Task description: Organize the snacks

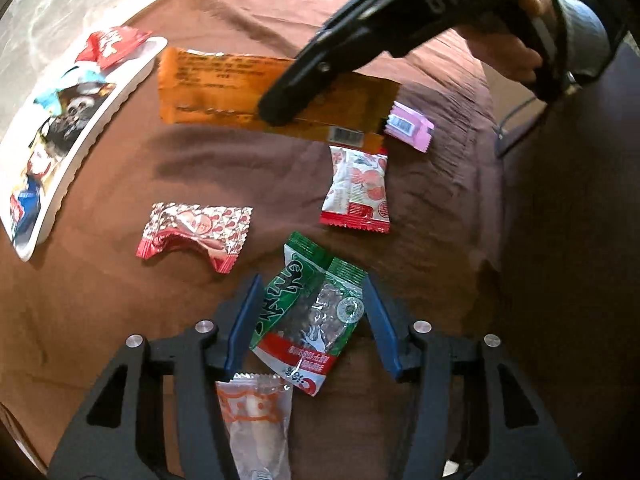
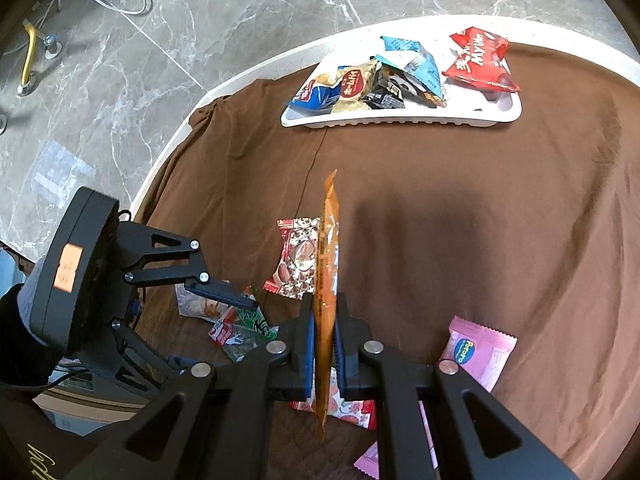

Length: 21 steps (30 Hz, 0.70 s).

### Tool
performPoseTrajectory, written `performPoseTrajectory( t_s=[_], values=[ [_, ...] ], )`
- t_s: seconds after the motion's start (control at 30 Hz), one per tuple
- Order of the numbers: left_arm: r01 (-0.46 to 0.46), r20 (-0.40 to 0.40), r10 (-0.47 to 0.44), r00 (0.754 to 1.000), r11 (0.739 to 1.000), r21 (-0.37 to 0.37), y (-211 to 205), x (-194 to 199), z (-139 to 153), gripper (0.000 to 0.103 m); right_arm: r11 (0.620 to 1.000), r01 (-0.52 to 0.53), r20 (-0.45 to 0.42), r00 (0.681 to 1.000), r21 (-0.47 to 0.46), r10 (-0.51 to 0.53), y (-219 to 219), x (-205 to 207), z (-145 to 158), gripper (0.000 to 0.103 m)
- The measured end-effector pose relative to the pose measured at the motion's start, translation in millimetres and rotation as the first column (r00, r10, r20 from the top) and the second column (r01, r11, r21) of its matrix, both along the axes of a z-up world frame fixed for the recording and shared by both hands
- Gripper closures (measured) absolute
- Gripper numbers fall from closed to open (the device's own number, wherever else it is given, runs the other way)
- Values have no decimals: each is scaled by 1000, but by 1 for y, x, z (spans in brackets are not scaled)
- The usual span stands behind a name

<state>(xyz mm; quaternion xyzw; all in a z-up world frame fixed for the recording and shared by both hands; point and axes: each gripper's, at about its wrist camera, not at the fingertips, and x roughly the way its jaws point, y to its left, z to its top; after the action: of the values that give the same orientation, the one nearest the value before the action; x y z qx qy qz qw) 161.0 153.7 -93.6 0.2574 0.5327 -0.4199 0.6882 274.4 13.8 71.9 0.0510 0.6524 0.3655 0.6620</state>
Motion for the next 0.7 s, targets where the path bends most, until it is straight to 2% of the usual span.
performPoseTrajectory(
  t_s=[0.23, 0.3, 0.47, 0.53, 0.7],
  values=[
    [129, 7, -130, 991, 988, 81, -15, -5, -10, 49, 1000, 4, -16, 1000, 4, -4, -2, 7, -6, 93],
    [161, 3, -162, 987, 983, 90, -20, -8, -13, 43, 1000, 6, -21, 1000, 6, -6, -3, 8, -8, 93],
    [217, 15, -221, 975, 966, 143, -32, -14, -24, 36, 1000, 14, -31, 999, 6, -14, -4, 9, -11, 92],
    [225, 23, -232, 972, 961, 162, -37, -13, -33, 33, 1000, 17, -36, 999, 7, -17, -5, 10, -13, 92],
    [194, -1, -196, 981, 971, 137, -32, -5, -37, 31, 1000, 19, -35, 999, 1, -19, -6, 12, -15, 92]
  ],
)
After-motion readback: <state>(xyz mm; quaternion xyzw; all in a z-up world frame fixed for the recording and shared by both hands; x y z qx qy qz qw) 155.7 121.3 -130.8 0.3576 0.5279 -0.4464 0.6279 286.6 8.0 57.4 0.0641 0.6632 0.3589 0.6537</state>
